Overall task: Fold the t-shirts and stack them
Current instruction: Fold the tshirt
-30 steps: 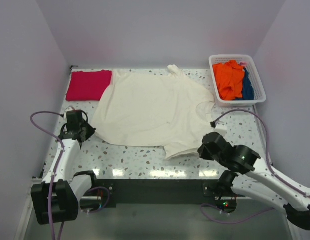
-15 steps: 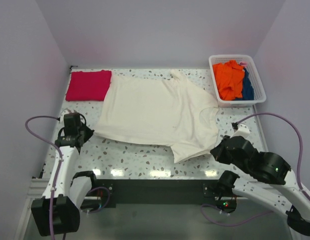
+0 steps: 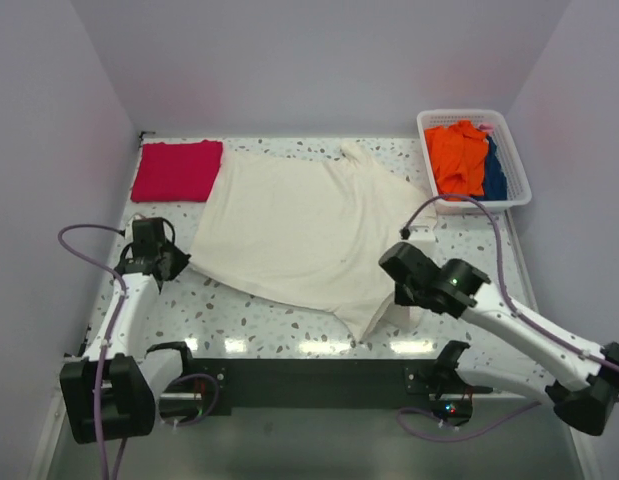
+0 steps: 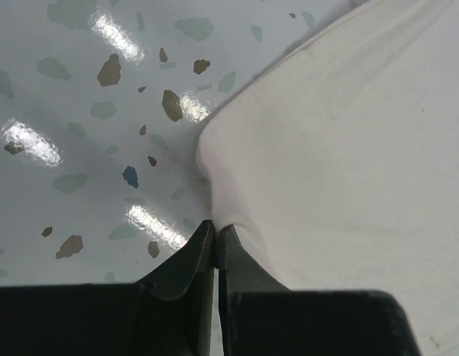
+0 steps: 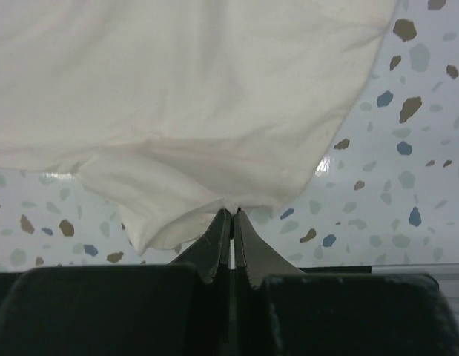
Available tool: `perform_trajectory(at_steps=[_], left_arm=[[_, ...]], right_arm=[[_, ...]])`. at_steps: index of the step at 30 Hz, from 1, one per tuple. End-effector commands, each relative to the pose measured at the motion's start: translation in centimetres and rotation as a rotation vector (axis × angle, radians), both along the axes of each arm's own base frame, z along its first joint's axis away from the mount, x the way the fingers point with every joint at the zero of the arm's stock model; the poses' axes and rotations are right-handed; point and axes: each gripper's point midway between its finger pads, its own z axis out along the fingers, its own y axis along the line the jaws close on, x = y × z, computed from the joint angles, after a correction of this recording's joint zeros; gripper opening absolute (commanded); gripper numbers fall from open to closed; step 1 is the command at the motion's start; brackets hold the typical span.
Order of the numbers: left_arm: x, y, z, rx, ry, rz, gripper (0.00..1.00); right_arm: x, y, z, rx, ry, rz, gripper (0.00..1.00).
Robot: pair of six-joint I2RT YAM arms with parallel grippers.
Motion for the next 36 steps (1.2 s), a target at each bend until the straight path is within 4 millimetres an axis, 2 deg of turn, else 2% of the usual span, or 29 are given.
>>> perform_trajectory(at_steps=[1, 2, 3, 4, 6, 7, 8, 9, 11, 13, 15, 16, 21, 29, 36], left_arm=[[4.5, 0.2, 3.3, 0.007, -0.132, -0.018, 0.03], [5.1, 0.4, 2.8, 0.009, -0.115, -0.012, 0.03], [5.7, 0.5, 2.8, 0.014, -0.116, -0.013, 0.03], [6.5, 0.5, 2.7, 0.013, -0.105, -0.014, 0.03], [7.8, 0.4, 2.8, 0.01, -0.111, -0.013, 0.03], [8.7, 0.1, 2.6, 0.01, -0.099, -0.022, 0.03], [9.2, 0.1, 2.4, 0.014, -0.093, -0.015, 0.03], [9.7, -0.1, 2.3, 0.016, -0.089, -0.016, 0.03], [10.8, -0.1, 1.6, 0.007, -0.062, -0.007, 0.03], [11.7, 0.0, 1.0, 0.0, -0.047, -0.003, 0.03], [12.2, 0.0, 0.8, 0.0, -0.046, 0.003, 0.03], [12.6, 0.0, 0.6, -0.002, -0.044, 0.005, 0.03], [13.8, 0.1, 0.4, -0.009, -0.041, 0.016, 0.03], [15.2, 0.3, 0.7, -0.004, -0.048, 0.018, 0.03], [16.2, 0.2, 0.6, -0.012, -0.054, 0.002, 0.03]], right_arm=[[5.6, 1.6, 1.9, -0.07, -0.095, 0.017, 0.0], [7.0, 2.1, 1.3, -0.107, -0.069, 0.052, 0.0], [9.1, 2.1, 1.6, -0.075, -0.094, 0.014, 0.0], [9.9, 2.8, 1.4, -0.045, -0.076, 0.032, 0.0], [12.8, 3.0, 1.6, -0.04, -0.081, 0.031, 0.0], [13.6, 3.3, 1.5, -0.029, -0.074, 0.037, 0.0], [14.8, 3.6, 2.3, -0.019, -0.09, 0.044, 0.0], [16.0, 3.4, 1.3, -0.03, -0.063, 0.03, 0.0], [17.6, 3.9, 1.7, -0.01, -0.069, 0.039, 0.0], [19.1, 3.5, 1.1, -0.008, -0.06, 0.018, 0.0], [20.6, 3.1, 1.5, 0.014, -0.068, 0.006, 0.0], [21.2, 3.0, 0.9, 0.009, -0.052, 0.001, 0.0], [23.7, 2.0, 1.2, 0.037, -0.061, -0.023, 0.0], [25.4, -0.8, 1.1, 0.072, -0.079, -0.09, 0.0], [26.9, -1.0, 2.1, 0.078, -0.104, -0.101, 0.0]])
